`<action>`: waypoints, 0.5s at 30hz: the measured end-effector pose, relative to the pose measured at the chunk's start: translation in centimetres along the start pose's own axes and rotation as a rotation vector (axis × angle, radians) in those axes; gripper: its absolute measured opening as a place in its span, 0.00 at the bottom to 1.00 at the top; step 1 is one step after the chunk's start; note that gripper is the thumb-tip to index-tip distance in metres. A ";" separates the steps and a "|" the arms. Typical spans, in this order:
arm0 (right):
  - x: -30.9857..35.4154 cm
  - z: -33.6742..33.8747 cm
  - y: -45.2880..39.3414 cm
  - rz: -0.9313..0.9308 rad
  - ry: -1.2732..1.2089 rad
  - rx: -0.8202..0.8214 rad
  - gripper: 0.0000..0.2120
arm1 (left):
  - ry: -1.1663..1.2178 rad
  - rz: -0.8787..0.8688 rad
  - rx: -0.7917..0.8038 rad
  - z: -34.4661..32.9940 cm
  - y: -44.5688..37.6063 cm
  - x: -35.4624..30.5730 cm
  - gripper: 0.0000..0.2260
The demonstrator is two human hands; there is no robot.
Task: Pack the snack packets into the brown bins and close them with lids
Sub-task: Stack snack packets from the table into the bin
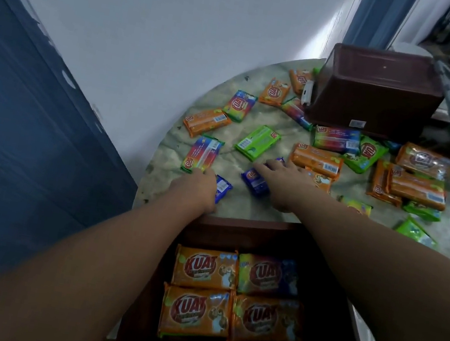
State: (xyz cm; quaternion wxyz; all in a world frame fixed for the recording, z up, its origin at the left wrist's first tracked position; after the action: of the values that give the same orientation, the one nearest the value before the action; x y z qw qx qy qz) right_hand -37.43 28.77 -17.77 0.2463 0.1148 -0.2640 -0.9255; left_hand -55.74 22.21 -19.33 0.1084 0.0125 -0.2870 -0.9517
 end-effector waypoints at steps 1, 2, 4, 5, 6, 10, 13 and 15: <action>0.1 -0.1 -0.3 -0.002 0.014 -0.003 0.44 | 0.008 0.007 0.001 0.0 -0.1 -0.1 0.34; 0.1 0.0 -0.6 -0.007 0.034 -0.012 0.43 | 0.024 0.015 0.004 0.0 -0.2 -0.1 0.34; 0.2 0.2 -1.0 -0.011 0.078 -0.031 0.38 | 0.067 0.029 0.012 0.1 -0.2 -0.2 0.36; 0.3 0.3 -1.2 -0.012 0.093 -0.040 0.36 | 0.084 0.034 0.021 0.1 -0.1 -0.2 0.37; 0.3 0.4 -1.3 -0.011 0.100 -0.049 0.36 | 0.103 0.037 0.028 0.1 0.0 -0.3 0.38; 0.8 0.7 -0.6 0.020 0.005 -0.068 0.36 | 0.229 0.017 -0.020 0.6 0.8 -0.4 0.42; 0.9 1.3 1.2 0.044 -0.109 -0.156 0.37 | 0.310 -0.038 -0.157 1.3 1.7 -0.3 0.42; 0.8 1.8 2.7 0.044 -0.181 -0.235 0.39 | 0.336 -0.086 -0.262 1.9 2.6 -0.2 0.40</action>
State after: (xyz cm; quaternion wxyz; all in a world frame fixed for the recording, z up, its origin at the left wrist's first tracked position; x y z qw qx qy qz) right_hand -37.68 27.09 -14.90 0.2536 -0.0045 -0.1772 -0.9509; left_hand -55.24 21.22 -16.30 0.1146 0.1690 -0.1379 -0.9692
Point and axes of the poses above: each hand's wrist, its own y-axis away from the middle knuckle, its own z-axis out of the back of the hand, x = y × z, the point moved 2 cm from there along -y, towards the middle knuckle, and after that the axes turned 7 degrees about x, right-handed, at the moved point
